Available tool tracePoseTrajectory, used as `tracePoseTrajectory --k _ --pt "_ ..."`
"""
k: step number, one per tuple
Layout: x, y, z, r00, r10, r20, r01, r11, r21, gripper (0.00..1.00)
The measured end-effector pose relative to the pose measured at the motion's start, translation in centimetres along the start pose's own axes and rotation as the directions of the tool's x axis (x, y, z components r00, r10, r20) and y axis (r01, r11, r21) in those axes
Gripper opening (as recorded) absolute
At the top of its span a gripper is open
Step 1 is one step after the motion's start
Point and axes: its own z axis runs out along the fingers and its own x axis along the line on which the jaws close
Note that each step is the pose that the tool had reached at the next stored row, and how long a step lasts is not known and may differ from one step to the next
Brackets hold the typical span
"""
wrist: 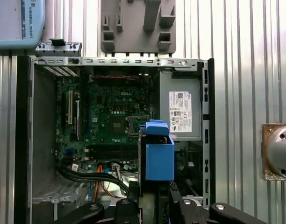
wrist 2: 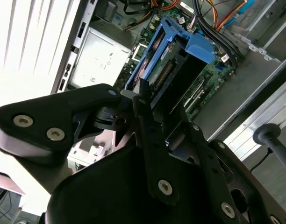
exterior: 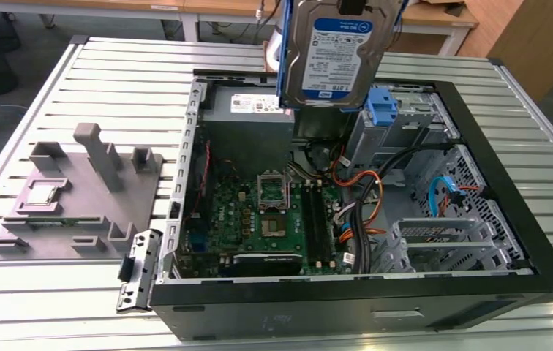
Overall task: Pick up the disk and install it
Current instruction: 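Pick up the disk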
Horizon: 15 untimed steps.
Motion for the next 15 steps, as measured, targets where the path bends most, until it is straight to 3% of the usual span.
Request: tracePoseTrajectory --k 15 --pt "3.96 -0.08 -0.13 1.0000 0.001 0.0000 -0.001 1.0000 0.0000 0.35"
